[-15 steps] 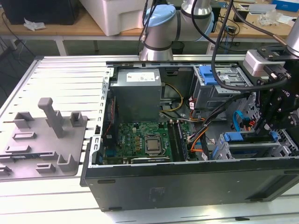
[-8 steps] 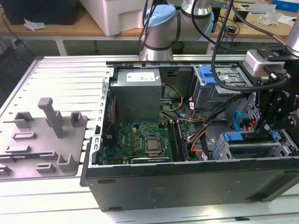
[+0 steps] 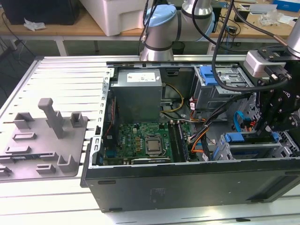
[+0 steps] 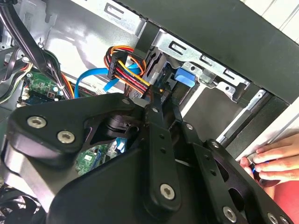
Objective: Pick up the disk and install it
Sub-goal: 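Insert the first disk wire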
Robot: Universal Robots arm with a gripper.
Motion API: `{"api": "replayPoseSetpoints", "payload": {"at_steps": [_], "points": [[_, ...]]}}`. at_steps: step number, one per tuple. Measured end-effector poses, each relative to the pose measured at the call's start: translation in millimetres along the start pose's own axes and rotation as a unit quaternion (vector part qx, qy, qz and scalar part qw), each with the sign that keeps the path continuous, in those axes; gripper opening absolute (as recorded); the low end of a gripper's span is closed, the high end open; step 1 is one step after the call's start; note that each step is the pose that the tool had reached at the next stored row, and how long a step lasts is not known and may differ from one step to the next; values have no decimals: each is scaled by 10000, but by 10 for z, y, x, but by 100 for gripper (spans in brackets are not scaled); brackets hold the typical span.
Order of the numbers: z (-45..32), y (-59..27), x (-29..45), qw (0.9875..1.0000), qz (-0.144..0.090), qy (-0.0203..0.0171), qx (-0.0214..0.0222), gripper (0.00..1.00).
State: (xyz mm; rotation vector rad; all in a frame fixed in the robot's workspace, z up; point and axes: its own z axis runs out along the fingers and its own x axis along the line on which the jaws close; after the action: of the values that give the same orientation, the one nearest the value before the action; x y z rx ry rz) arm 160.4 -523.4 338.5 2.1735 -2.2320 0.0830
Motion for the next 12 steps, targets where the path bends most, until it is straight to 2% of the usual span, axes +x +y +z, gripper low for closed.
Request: {"api": "replayPoseSetpoints", "payload": {"at_steps": [2,7,9,12], "points": [[-2,0,0,10000,0,1,0,24],[-91,0,-23,10000,0,25,1,24],[-168,-1,-43,10000,-1,61,2,24],[-291,-3,-53,10000,-2,92,2,24]]}}
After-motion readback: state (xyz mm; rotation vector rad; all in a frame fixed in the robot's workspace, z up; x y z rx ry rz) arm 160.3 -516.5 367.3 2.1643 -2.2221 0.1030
